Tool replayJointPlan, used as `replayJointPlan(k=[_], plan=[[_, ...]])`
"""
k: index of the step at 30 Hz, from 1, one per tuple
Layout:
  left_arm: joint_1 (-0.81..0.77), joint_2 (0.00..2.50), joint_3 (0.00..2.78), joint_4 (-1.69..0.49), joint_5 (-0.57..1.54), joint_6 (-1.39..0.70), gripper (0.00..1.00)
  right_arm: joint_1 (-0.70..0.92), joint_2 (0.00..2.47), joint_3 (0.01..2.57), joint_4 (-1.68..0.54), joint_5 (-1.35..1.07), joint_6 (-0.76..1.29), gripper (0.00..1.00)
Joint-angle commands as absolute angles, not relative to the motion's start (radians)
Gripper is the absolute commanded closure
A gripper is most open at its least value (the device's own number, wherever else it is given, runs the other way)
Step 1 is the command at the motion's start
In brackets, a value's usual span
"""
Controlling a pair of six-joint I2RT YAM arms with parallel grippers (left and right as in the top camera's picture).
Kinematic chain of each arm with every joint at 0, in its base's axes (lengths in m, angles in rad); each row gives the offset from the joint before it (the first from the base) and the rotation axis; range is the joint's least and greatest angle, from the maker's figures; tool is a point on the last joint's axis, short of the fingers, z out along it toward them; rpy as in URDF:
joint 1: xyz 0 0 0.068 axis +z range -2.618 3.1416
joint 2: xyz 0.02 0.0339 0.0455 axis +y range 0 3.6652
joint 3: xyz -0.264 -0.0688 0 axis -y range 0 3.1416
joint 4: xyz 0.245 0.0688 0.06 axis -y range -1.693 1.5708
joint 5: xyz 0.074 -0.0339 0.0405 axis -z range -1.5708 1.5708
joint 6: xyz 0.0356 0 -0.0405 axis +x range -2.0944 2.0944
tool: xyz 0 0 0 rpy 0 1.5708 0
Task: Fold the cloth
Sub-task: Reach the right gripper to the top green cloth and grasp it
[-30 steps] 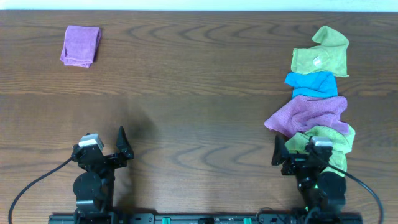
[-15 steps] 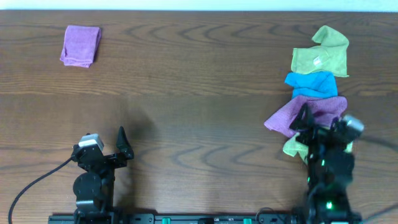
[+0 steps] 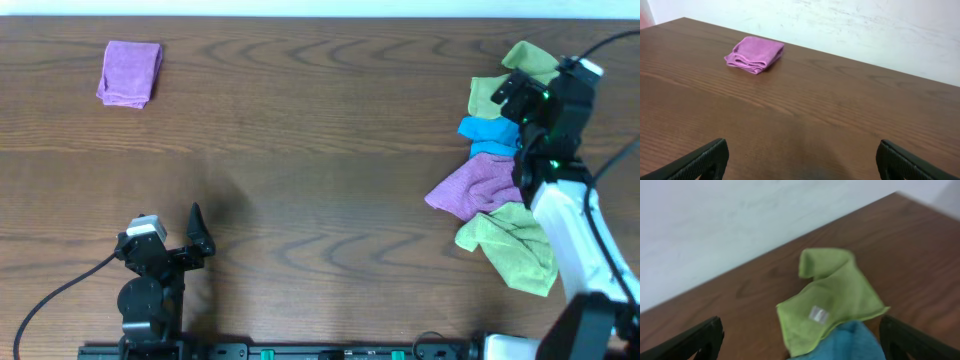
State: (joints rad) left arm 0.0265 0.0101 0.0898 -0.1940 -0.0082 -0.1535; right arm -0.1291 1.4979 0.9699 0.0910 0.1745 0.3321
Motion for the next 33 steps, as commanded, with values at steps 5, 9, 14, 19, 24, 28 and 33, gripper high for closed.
replayJointPlan(k=[5, 9, 14, 19, 24, 28, 33], plan=[[0.033, 0.004, 0.059, -0.200, -0.026, -0.154, 0.04, -0.139, 1.554, 0.993, 0.149, 0.129, 0.287, 0.01], [0.033, 0.005, 0.059, -0.200, -0.026, -0.154, 0.05, -0.164, 1.676, 1.012, 0.173, 0.172, 0.287, 0.01], [0.033, 0.005, 0.059, -0.200, -0.026, -0.154, 0.05, -0.217, 1.872, 1.119, 0.172, 0.172, 0.287, 0.01], [0.033, 0.004, 0.059, -0.200, -0.026, -0.154, 0.05, -0.237, 2.033, 1.219, 0.174, 0.157, 0.287, 0.01], [0.033, 0.004, 0.059, -0.200, -0.026, -0.154, 0.05, -0.235, 2.130, 1.294, 0.205, 0.155, 0.291, 0.36], [0.033, 0.005, 0.059, -0.200, -0.026, -0.154, 0.05, -0.236, 2.185, 1.312, 0.205, 0.152, 0.303, 0.99], [0.033, 0.005, 0.059, -0.200, -0.026, -0.154, 0.05, -0.234, 2.163, 1.341, 0.209, 0.020, 0.328, 0.99]])
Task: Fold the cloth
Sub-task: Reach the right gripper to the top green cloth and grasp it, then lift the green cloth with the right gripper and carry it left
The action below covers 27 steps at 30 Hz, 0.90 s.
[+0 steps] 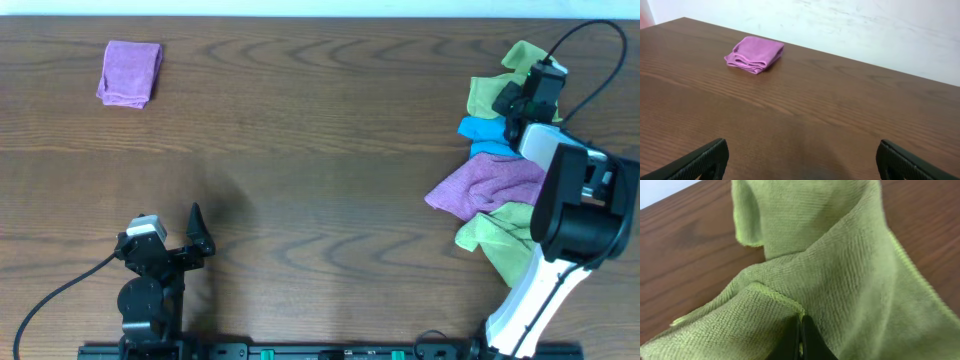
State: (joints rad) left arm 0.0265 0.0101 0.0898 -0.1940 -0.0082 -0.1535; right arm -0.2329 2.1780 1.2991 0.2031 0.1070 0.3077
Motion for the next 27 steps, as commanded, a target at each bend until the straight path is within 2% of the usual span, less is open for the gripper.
replayJointPlan(k=[1, 6, 11, 19, 23, 27], plan=[[0.033, 0.004, 0.059, -0.200, -0.026, -0.154, 0.05, -0.231, 2.141, 1.361, 0.203, -0.026, 0.328, 0.99], [0.033, 0.005, 0.059, -0.200, -0.026, -0.154, 0.05, -0.193, 2.005, 1.444, 0.088, -0.203, 0.312, 0.99], [0.033, 0.005, 0.059, -0.200, -0.026, -0.154, 0.05, -0.108, 1.823, 1.494, -0.086, -0.272, 0.288, 0.99], [0.033, 0.005, 0.059, -0.200, -0.026, -0.154, 0.05, 0.125, 1.645, 1.496, -0.171, -0.396, 0.266, 0.99], [0.033, 0.004, 0.059, -0.200, -0.026, -0.154, 0.05, 0.285, 1.610, 1.522, -0.170, -0.537, 0.345, 0.99], [0.033, 0.005, 0.059, -0.200, -0.026, -0.154, 0.05, 0.331, 1.549, 1.575, -0.282, -0.640, 0.343, 0.99]])
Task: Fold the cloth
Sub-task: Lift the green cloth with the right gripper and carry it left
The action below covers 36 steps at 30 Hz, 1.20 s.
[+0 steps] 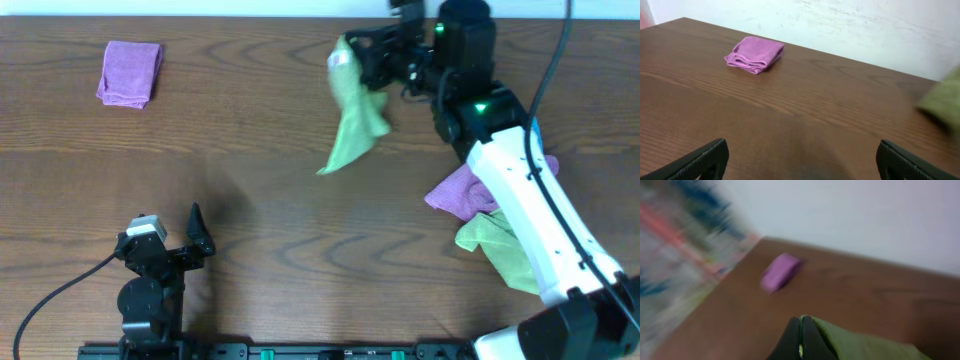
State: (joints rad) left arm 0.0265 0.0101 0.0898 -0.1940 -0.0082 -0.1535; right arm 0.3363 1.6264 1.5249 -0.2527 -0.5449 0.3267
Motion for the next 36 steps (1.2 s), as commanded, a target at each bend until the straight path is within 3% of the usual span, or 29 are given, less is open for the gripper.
replayJointPlan(k=[1, 3, 7, 8, 9, 18, 19, 21, 23, 30, 36], plan=[[0.033, 0.005, 0.059, -0.200, -0.026, -0.154, 0.05, 0.318, 1.526, 1.576, -0.332, -0.631, 0.331, 0.99], [0.033, 0.005, 0.059, -0.200, -0.026, -0.154, 0.04, 0.275, 1.484, 1.576, -0.467, -0.515, 0.277, 0.99], [0.033, 0.005, 0.059, -0.200, -0.026, -0.154, 0.05, 0.149, 1.453, 1.574, -0.743, -0.065, 0.292, 0.98], [0.033, 0.005, 0.059, -0.200, -0.026, -0.154, 0.05, 0.132, 1.460, 1.569, -0.766, -0.057, 0.291, 0.70], [0.033, 0.005, 0.059, -0.200, -0.026, -0.154, 0.05, 0.116, 1.469, 1.562, -0.791, -0.067, 0.291, 0.01], [0.033, 0.005, 0.059, -0.200, -0.026, -0.154, 0.04, 0.195, 1.611, 1.557, -0.915, -0.200, 0.177, 0.01], [0.033, 0.005, 0.059, -0.200, -0.026, -0.154, 0.05, 0.223, 1.634, 1.557, -0.934, -0.210, 0.152, 0.05], [0.033, 0.005, 0.059, -0.200, -0.026, -0.154, 0.05, 0.286, 1.682, 1.556, -0.966, -0.209, 0.110, 0.26], [0.033, 0.005, 0.059, -0.200, -0.026, -0.154, 0.05, 0.351, 1.739, 1.556, -0.997, -0.202, 0.098, 0.34], [0.033, 0.004, 0.059, -0.200, -0.026, -0.154, 0.05, 0.508, 1.961, 1.556, -0.970, 0.032, 0.085, 0.32], [0.033, 0.005, 0.059, -0.200, -0.026, -0.154, 0.05, 0.527, 2.069, 1.556, -0.931, 0.080, 0.084, 0.36]])
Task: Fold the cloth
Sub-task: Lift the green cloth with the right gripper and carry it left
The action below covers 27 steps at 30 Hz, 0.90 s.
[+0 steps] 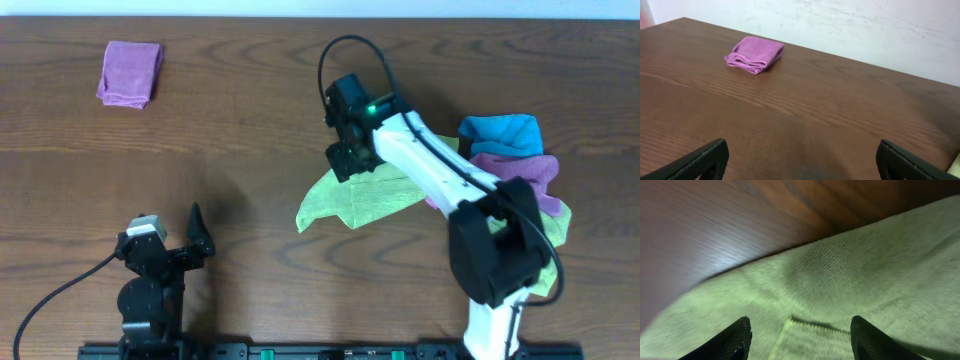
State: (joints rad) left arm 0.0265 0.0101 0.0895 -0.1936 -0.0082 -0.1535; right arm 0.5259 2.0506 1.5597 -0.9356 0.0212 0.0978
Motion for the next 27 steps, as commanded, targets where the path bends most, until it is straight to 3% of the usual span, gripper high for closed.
replayJointPlan(k=[1, 8, 12, 20, 23, 25, 26, 27], plan=[[0.033, 0.004, 0.059, -0.200, -0.026, -0.154, 0.05, 0.524, 2.078, 1.556, -0.931, 0.083, 0.084, 0.36], [0.033, 0.004, 0.059, -0.200, -0.026, -0.154, 0.05, 0.520, 2.127, 1.556, -0.925, 0.105, 0.079, 0.44], [0.033, 0.005, 0.059, -0.200, -0.026, -0.154, 0.05, 0.521, 2.145, 1.556, -0.918, 0.105, 0.061, 0.39], [0.033, 0.005, 0.059, -0.200, -0.026, -0.154, 0.05, 0.520, 2.180, 1.556, -0.882, 0.101, -0.025, 0.43], [0.033, 0.005, 0.059, -0.200, -0.026, -0.154, 0.04, 0.518, 2.201, 1.556, -0.883, 0.099, -0.035, 0.57], [0.033, 0.005, 0.059, -0.200, -0.026, -0.154, 0.05, 0.518, 2.206, 1.556, -0.881, 0.097, -0.035, 0.88], [0.033, 0.004, 0.059, -0.200, -0.026, -0.154, 0.05, 0.518, 2.207, 1.556, -0.873, 0.097, -0.035, 0.99], [0.033, 0.005, 0.059, -0.200, -0.026, -0.154, 0.05, 0.518, 2.206, 1.557, -0.863, 0.097, -0.035, 0.99]])
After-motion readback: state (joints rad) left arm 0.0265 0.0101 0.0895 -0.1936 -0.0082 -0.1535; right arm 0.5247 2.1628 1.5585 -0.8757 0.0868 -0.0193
